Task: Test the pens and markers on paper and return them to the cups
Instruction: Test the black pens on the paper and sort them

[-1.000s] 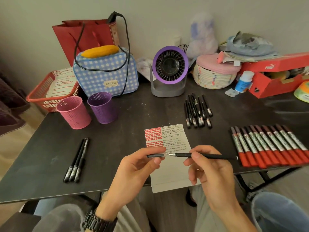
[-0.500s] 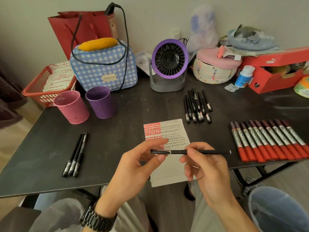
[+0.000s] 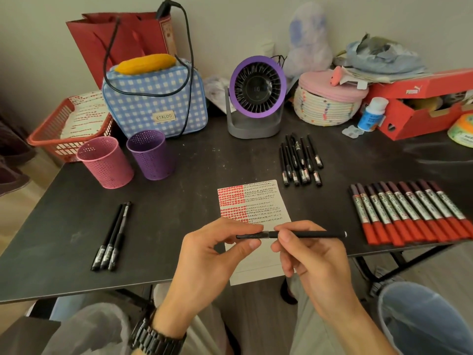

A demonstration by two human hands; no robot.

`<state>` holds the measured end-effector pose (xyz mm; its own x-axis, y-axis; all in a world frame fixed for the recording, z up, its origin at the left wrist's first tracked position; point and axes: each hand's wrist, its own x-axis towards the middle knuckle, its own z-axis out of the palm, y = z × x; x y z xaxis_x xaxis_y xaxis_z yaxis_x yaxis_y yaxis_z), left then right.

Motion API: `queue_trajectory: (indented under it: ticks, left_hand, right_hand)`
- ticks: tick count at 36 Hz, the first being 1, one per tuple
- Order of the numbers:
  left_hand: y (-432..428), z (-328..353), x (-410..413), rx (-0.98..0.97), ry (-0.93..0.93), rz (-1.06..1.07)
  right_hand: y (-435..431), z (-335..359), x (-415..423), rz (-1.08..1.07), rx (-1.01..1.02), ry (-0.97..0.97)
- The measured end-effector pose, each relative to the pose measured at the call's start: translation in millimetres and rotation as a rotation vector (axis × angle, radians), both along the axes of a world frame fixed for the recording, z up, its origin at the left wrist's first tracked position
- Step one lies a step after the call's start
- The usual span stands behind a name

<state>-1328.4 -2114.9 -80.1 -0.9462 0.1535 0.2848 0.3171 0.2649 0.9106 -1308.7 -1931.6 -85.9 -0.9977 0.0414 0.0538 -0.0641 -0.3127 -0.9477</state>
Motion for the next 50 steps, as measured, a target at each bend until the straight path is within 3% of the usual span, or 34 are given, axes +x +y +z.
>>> queue_trajectory:
  ticks: [12,20,27,35,41,46,50]
  left_hand:
    - [-5.7,-8.7,0.9,-0.060,-0.013,-0.015]
    - [-28.7,-10.9,1.7,-0.527,0.105,-0.029]
    - [-92.2,-10.3,0.8,-0.656,0.100,0.104]
    - [-208.0,-19.5,4.8,-0.542,-0.177,0.597]
    - [-246.7,-31.1,1.5,-0.558,-0.353,0.726]
    - [-242.5,-40.8,3.0,-0.528,-0.363,0.745]
    - [-239.4,-45.5,3.9,-0.531,-0.360,0.800]
  right_hand:
    - [-2.7,-8.7,3.7,-0.005,0.035,-0.040]
    - [-15.5,-16.7,-0.8,0.065,0.213,-0.167]
    - [-51.6,-15.6,-28.8,0.309,0.577,-0.157]
    - [-112.9,-13.6,-69.1,0.352,1.066,0.178]
    - [-162.5,-29.4,-97.0,0.404,1.338,0.221]
    - [-177.6,-49.5,-94.4,0.412,1.566,0.266]
    - [-175.6,-56.9,-95.9,0.399,1.595,0.286]
